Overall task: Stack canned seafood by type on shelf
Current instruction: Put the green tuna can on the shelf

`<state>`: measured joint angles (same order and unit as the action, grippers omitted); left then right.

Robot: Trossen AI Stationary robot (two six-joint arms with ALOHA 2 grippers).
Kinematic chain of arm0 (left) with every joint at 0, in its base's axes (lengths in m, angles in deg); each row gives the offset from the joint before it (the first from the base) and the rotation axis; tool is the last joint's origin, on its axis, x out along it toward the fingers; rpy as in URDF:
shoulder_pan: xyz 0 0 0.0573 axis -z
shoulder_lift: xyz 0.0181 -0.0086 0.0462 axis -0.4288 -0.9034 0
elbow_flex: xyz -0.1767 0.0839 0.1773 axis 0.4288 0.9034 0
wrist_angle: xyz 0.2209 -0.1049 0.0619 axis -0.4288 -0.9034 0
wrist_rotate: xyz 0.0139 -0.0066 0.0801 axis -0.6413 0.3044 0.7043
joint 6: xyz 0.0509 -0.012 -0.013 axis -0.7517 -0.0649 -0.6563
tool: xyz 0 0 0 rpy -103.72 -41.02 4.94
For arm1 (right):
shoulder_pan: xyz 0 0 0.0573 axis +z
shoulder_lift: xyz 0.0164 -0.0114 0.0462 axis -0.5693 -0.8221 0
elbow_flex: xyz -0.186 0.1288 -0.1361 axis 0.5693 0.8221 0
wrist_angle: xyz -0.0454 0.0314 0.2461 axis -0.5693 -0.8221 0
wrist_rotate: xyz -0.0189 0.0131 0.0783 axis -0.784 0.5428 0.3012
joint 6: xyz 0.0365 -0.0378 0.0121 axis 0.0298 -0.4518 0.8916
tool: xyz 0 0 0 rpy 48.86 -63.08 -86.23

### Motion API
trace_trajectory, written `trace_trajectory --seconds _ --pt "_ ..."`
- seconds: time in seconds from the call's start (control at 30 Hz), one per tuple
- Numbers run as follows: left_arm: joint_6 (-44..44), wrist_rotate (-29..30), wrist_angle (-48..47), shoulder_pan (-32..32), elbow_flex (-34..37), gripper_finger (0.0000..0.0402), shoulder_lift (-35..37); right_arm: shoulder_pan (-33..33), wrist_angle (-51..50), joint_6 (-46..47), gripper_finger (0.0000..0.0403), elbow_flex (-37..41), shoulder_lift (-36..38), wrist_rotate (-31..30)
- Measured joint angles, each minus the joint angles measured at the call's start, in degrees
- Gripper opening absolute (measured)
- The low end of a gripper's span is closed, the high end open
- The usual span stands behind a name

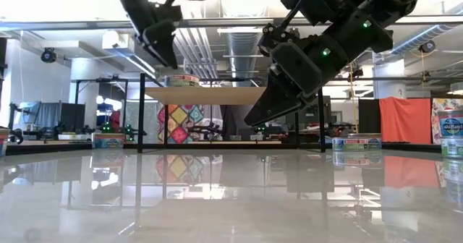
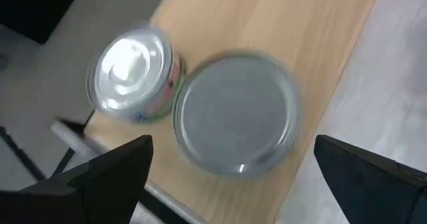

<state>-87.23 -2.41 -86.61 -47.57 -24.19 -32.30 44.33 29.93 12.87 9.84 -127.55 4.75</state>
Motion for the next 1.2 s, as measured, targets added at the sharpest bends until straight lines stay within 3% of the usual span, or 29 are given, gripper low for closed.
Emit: trace_trajectory --seconds 0.23,0.6,1.2 --pt "1.2 -0.5 10.2 -0.4 0.9 0.0396 -1.1 0.0 0.0 0.0 0.0147 0.0 0.0 0.0" --pt "-0.5 9.9 9.1 -0.9 1.0 0.0374 -6.2 0.6 -1.0 1.9 0.0152 0.0 0.0 0.0" --pt "-2.5 10.1 8.9 -0.9 1.0 0.0372 -5.0 0.6 -1.3 2.4 0.0158 0.0 0.0 0.0"
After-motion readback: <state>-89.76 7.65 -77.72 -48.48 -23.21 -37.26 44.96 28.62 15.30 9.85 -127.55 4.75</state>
